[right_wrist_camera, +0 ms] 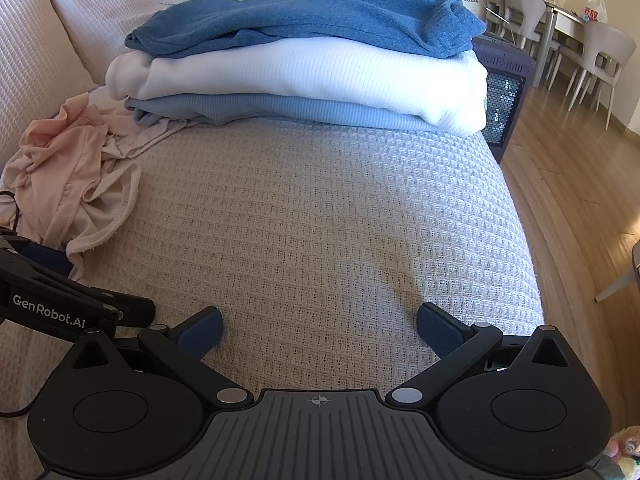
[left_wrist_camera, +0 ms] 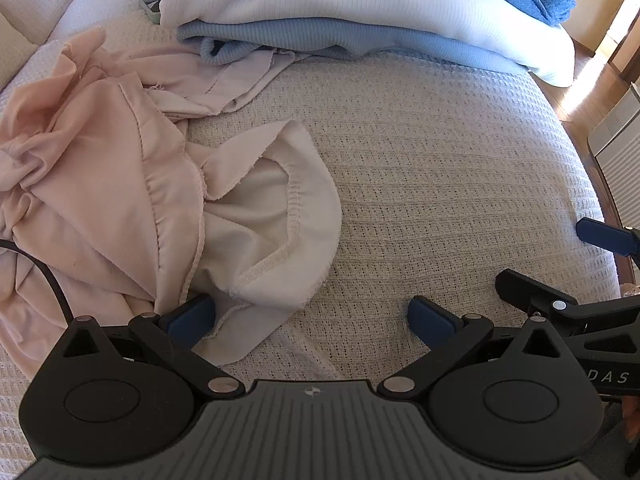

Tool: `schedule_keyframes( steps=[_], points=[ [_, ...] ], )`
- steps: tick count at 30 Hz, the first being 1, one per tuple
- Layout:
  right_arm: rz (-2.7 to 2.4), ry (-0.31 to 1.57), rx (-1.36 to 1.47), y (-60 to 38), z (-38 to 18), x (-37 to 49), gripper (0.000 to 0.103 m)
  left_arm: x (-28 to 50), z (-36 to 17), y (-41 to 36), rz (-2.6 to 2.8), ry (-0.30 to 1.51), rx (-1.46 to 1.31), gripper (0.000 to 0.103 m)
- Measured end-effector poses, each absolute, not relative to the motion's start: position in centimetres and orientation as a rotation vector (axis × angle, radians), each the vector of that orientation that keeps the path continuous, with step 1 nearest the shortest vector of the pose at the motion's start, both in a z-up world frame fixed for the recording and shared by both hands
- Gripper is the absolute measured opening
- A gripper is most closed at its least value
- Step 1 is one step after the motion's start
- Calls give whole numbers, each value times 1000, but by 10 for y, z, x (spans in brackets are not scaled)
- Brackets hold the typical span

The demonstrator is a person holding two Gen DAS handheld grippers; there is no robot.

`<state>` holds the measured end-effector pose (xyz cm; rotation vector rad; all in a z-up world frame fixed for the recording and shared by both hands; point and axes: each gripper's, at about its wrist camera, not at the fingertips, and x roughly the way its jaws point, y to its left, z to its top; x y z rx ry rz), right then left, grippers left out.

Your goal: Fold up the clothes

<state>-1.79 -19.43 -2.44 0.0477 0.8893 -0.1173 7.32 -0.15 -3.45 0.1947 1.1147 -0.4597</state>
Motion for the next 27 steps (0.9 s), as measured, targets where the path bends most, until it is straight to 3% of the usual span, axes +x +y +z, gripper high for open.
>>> schedule_keyframes(
  steps=[27],
  points=[
    [-115,893,24,-194,-25,-19,103,63,-36,28,-466,1080,186,103]
  ],
)
